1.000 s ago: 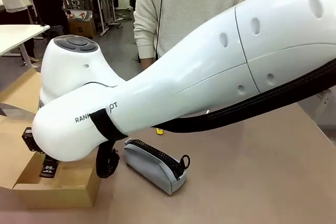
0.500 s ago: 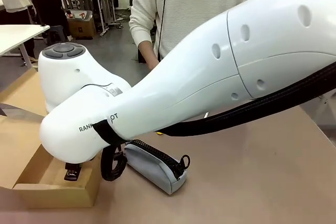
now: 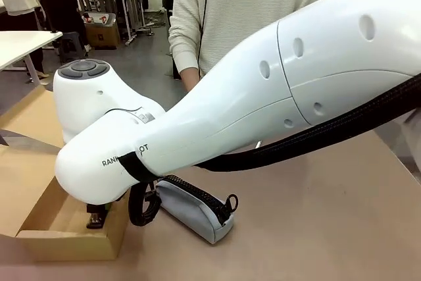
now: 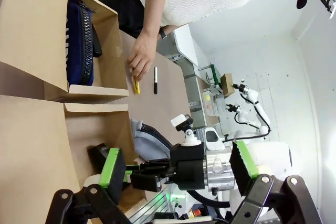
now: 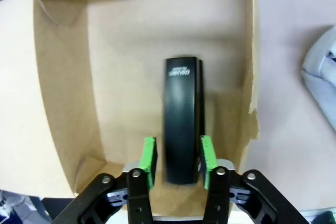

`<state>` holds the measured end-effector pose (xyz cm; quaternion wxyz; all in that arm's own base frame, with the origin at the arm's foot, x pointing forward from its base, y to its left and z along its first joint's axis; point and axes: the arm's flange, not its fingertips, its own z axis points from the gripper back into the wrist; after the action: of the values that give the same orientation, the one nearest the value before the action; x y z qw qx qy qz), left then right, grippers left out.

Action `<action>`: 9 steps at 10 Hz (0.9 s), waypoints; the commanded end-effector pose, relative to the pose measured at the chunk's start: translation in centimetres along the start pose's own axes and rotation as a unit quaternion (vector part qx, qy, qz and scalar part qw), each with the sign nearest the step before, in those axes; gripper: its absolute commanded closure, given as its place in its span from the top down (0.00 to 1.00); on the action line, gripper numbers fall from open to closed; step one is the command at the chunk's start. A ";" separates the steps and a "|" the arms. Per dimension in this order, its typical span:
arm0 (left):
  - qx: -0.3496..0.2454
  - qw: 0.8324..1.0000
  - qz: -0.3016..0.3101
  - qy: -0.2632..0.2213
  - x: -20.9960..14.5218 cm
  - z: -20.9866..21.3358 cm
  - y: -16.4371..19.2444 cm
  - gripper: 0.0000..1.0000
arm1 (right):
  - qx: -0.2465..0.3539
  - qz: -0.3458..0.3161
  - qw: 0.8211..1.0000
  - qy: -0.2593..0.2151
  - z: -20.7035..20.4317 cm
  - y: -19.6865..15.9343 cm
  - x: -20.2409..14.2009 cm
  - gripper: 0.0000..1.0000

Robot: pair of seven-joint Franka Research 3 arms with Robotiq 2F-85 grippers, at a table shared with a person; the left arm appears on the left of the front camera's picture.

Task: Place items inside the box.
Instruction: Pick up a Pencil pouch or Stapler and place it inside the Mailer Box closest to the robot.

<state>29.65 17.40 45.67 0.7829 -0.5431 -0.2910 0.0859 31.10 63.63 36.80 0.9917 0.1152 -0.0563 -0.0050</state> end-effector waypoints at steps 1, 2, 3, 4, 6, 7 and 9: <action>-0.007 1.000 -0.014 -0.001 -0.1 0.2 0.0 1.00 | 0.006 -0.007 1.000 -0.027 0.6 0.0 0.0 1.00; -0.007 1.000 -0.014 -0.001 -0.1 0.2 0.0 1.00 | 0.009 -0.007 1.000 -0.027 0.7 -0.1 -0.1 1.00; -0.007 1.000 -0.014 -0.001 -0.1 0.2 0.0 1.00 | 0.016 -0.007 0.999 -0.027 0.7 -0.1 -0.1 1.00; -0.007 1.000 -0.014 -0.001 -0.1 0.2 0.0 1.00 | 0.022 -0.007 0.999 -0.025 0.9 -0.1 -0.1 1.00; -0.007 1.000 -0.014 -0.001 -0.1 0.2 0.0 1.00 | 0.028 -0.008 0.999 -0.026 1.1 0.0 -0.1 1.00; -0.007 1.000 -0.014 -0.001 -0.1 0.2 0.0 1.00 | 0.039 -0.007 0.999 -0.022 1.8 -0.2 0.0 1.00; -0.007 1.000 -0.014 -0.001 -0.1 0.2 0.0 1.00 | 0.084 0.014 0.996 0.014 6.6 -3.5 -0.4 1.00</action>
<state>29.65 17.41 45.67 0.7829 -0.5431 -0.2910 0.0859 31.09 63.04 40.33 0.9834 0.1691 -0.0662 -0.0024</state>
